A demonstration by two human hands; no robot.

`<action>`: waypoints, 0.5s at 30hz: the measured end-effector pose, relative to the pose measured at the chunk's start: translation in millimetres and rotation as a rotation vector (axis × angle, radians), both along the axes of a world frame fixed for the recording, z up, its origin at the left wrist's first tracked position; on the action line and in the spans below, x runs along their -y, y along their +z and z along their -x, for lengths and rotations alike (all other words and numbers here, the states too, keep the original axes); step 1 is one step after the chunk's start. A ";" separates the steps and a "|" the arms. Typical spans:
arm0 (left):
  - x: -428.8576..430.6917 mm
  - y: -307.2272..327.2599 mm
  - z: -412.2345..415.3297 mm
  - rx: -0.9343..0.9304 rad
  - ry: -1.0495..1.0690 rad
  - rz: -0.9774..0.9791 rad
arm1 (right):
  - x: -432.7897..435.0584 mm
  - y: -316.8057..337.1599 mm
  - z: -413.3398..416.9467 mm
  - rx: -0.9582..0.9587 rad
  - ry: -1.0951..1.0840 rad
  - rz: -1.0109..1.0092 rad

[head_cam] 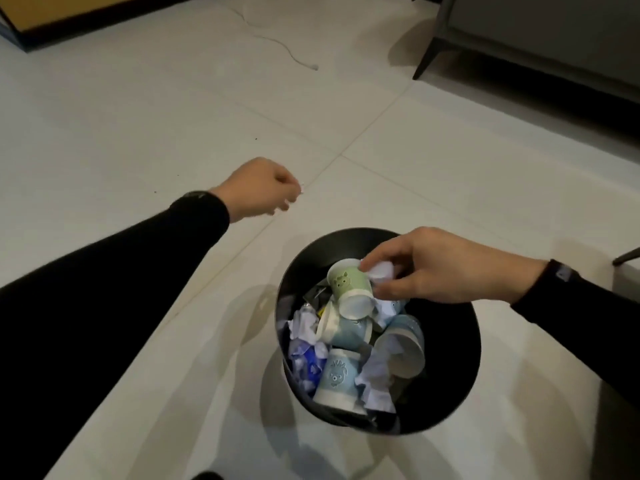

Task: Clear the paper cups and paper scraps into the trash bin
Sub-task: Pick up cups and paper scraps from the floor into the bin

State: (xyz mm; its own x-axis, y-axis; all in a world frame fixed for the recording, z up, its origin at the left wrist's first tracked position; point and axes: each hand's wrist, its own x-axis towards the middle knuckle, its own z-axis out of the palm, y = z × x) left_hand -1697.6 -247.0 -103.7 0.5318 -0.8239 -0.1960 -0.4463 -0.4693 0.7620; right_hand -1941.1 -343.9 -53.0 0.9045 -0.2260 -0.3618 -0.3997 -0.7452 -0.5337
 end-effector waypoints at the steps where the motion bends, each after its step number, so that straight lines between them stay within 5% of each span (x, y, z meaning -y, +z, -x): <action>1: 3.8 7.6 0.2 -0.034 0.011 0.055 | -0.4 -1.5 -2.3 -0.003 -0.001 0.024; 5: 11.6 10.9 0.1 0.015 -0.005 0.073 | 7.2 5.0 -7.1 0.211 -0.210 -0.043; 10: -5.6 -15.8 -29.5 0.554 -0.138 -0.296 | 16.5 13.3 -12.6 0.350 -0.313 0.019; 15: -5.1 -46.8 -73.6 0.585 -0.104 -0.414 | 23.0 7.9 -31.0 0.357 -0.306 0.048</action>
State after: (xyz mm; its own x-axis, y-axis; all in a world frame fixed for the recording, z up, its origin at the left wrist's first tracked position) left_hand -1624.0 -241.8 -150.6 0.5679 -0.7958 -0.2100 -0.7847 -0.6005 0.1537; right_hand -1910.1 -366.9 -45.0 0.8598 -0.5102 -0.0228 -0.4023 -0.6491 -0.6456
